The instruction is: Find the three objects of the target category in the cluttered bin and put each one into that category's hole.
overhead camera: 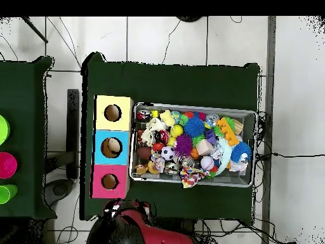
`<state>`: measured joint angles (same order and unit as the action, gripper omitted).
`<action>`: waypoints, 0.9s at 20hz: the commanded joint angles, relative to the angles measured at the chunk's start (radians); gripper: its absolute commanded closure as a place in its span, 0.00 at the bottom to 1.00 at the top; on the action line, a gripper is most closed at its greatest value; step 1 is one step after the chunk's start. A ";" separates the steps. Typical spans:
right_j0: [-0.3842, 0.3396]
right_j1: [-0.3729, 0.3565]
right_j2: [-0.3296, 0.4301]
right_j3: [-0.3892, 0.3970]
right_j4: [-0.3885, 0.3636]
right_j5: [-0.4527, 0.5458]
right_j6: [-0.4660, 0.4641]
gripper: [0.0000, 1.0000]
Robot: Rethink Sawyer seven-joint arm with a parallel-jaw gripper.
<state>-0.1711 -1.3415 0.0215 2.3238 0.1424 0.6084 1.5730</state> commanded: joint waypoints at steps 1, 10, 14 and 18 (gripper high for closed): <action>-0.067 -0.007 0.024 0.218 0.035 -0.126 -0.082 0.00; -0.126 0.028 0.100 0.323 0.046 -0.261 -0.076 0.00; -0.171 0.075 0.156 0.361 0.021 -0.346 -0.044 0.00; -0.203 0.144 0.199 0.368 -0.030 -0.409 0.013 0.00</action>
<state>-0.3185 -1.3061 0.1149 2.5967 0.1585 0.3123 1.5730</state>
